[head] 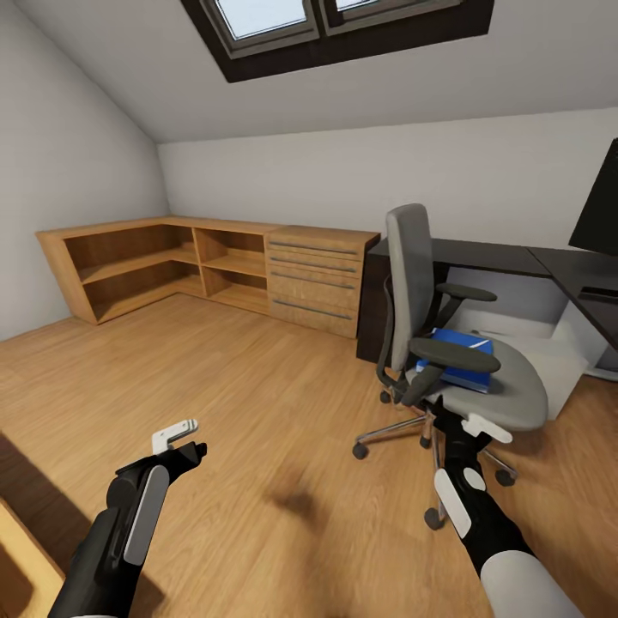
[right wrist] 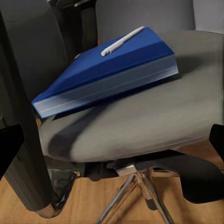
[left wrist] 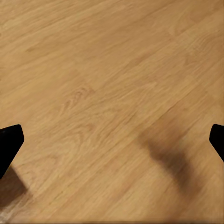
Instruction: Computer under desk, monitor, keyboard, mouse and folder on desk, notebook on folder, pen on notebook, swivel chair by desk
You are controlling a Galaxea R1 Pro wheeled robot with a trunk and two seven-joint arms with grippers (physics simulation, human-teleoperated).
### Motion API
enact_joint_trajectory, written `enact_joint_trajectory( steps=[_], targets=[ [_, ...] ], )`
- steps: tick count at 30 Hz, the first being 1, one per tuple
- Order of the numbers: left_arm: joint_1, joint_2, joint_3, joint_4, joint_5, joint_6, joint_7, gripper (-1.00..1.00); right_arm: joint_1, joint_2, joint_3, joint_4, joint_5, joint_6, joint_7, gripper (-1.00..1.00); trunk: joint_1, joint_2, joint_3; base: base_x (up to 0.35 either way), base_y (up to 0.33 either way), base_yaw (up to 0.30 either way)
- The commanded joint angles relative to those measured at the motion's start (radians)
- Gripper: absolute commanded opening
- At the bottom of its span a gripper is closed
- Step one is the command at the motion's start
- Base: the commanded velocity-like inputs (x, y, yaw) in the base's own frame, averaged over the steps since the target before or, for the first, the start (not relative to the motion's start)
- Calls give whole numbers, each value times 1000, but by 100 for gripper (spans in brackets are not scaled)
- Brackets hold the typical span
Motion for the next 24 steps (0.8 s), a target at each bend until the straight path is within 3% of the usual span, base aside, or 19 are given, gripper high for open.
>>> enact_joint_trajectory(
  steps=[1,11,24],
  targets=[
    [-1,-1,1,-1,11,3,8,100,-1,0,2,0,-9,-5,0,100,0,0,-1,-25,-15,0],
    [-1,-1,1,-1,11,3,8,100,-1,0,3,0,-6,-40,0,100,0,0,-1,-5,-3,0],
    [-1,-1,1,-1,11,3,7,100,-1,-4,2,51,-4,-57,2,100,0,0,-1,116,0,0]
  ],
)
